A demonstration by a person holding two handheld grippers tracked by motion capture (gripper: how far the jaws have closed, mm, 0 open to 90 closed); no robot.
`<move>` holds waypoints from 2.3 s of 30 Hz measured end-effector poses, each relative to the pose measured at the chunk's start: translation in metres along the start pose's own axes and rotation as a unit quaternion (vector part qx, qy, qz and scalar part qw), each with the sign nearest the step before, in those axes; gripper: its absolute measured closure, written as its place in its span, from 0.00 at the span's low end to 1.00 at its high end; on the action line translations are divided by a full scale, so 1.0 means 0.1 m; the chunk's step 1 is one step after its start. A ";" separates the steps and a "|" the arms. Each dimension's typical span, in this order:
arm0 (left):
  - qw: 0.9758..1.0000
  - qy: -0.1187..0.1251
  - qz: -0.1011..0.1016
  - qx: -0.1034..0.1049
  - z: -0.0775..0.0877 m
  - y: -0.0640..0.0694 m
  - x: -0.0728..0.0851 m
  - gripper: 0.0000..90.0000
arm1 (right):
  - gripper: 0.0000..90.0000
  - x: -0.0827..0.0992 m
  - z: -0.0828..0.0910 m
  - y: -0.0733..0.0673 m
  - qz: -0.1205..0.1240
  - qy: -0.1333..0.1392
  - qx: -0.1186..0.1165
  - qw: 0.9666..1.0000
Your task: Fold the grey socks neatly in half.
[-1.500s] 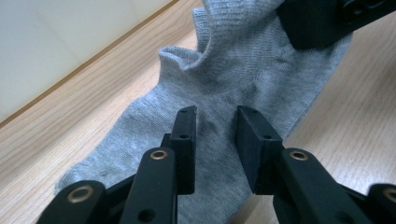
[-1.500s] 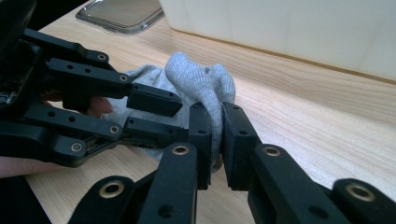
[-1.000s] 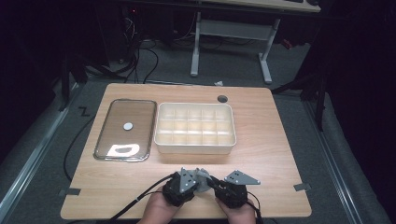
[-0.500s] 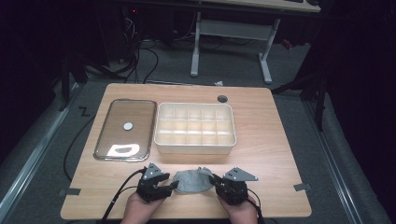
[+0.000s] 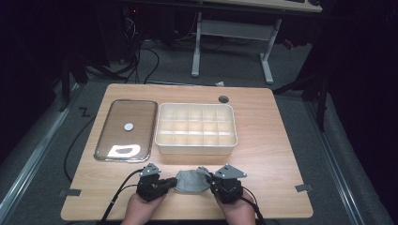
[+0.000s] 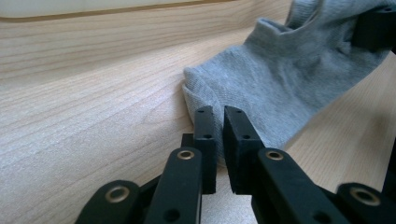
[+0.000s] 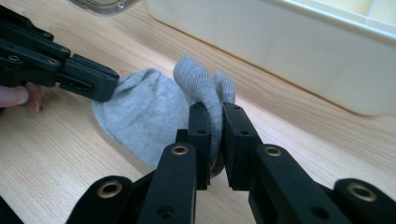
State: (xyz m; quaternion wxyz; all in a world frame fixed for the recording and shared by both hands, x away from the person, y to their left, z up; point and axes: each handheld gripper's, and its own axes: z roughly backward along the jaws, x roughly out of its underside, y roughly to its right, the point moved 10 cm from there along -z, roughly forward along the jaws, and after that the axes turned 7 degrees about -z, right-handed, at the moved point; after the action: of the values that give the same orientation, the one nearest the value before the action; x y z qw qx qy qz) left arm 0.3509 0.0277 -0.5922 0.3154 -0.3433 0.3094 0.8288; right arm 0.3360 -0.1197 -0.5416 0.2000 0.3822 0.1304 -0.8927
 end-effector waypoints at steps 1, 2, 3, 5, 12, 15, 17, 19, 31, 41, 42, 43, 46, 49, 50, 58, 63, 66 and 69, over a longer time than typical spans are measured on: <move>1.000 0.000 -0.002 0.002 0.00 0.01 0.00 0.95 | 0.93 -0.01 -0.01 -0.03 0.003 -0.002 0.000 1.000; 1.000 0.000 -0.002 0.005 -0.01 0.02 0.00 0.95 | 0.93 -0.02 -0.03 -0.06 0.006 -0.005 0.000 1.000; 1.000 0.000 -0.002 0.007 -0.01 0.03 0.00 0.95 | 0.93 -0.02 -0.04 -0.09 0.011 -0.008 0.000 1.000; 1.000 0.000 -0.003 0.011 -0.02 0.06 0.00 0.95 | 0.93 -0.04 -0.07 -0.15 0.019 -0.012 -0.001 1.000; 1.000 -0.004 -0.014 0.017 -0.07 0.15 0.00 0.95 | 0.93 -0.12 -0.16 -0.31 0.038 -0.020 -0.013 0.999; 1.000 -0.004 -0.015 0.017 -0.07 0.15 0.00 0.95 | 0.93 -0.09 -0.25 -0.39 0.055 -0.036 -0.016 0.998; 1.000 -0.005 -0.016 0.018 -0.07 0.15 0.00 0.95 | 0.93 -0.06 -0.32 -0.43 0.063 -0.046 -0.018 0.997; 1.000 -0.005 -0.016 0.019 -0.07 0.15 0.00 0.95 | 0.93 -0.03 -0.38 -0.46 0.069 -0.056 -0.018 0.996; 1.000 -0.024 -0.015 0.002 0.02 -0.04 0.04 1.00 | 0.92 0.01 -0.48 -0.49 0.075 -0.067 -0.021 0.995; 0.999 -0.033 -0.035 -0.005 -0.02 -0.01 0.07 1.00 | 0.89 0.11 -0.55 -0.66 0.105 -0.087 -0.041 0.990; 0.999 -0.032 -0.036 -0.005 -0.02 -0.01 0.07 1.00 | 0.87 0.11 -0.56 -0.67 0.107 -0.088 -0.047 0.989; 0.999 -0.032 -0.036 -0.006 -0.02 -0.01 0.07 1.00 | 0.82 0.11 -0.55 -0.68 0.108 -0.089 -0.054 0.989; 0.999 -0.031 -0.035 -0.006 -0.02 -0.01 0.07 1.00 | 0.74 0.00 -0.38 -0.69 0.090 -0.063 -0.072 0.991; 0.999 -0.031 -0.035 -0.006 -0.01 -0.01 0.07 1.00 | 0.76 -0.11 -0.19 -0.57 0.061 -0.032 -0.076 0.995; 0.999 -0.030 -0.036 -0.006 -0.01 -0.01 0.07 1.00 | 0.77 -0.11 -0.17 -0.51 0.051 -0.027 -0.069 0.996; 0.999 -0.028 -0.037 -0.005 -0.01 0.00 0.06 1.00 | 0.71 0.22 -0.37 -0.55 0.021 -0.060 -0.087 0.994; 0.999 -0.028 -0.038 -0.001 -0.01 0.03 0.06 1.00 | 0.96 0.23 -0.47 -0.54 0.051 -0.050 -0.051 0.996; 0.999 -0.030 -0.042 0.000 -0.02 0.04 0.07 1.00 | 0.98 0.16 -0.43 -0.59 0.070 -0.022 -0.052 0.996; 0.998 -0.032 -0.047 -0.002 -0.02 0.05 0.07 1.00 | 0.98 0.14 -0.39 -0.70 0.104 -0.013 -0.065 0.992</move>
State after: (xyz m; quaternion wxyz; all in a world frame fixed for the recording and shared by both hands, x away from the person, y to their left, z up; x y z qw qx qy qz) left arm 0.3443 0.0255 -0.5979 0.3631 -0.3316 0.2807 0.8243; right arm 0.3195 -0.0460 -0.5724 0.3176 0.3683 0.1455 -0.8616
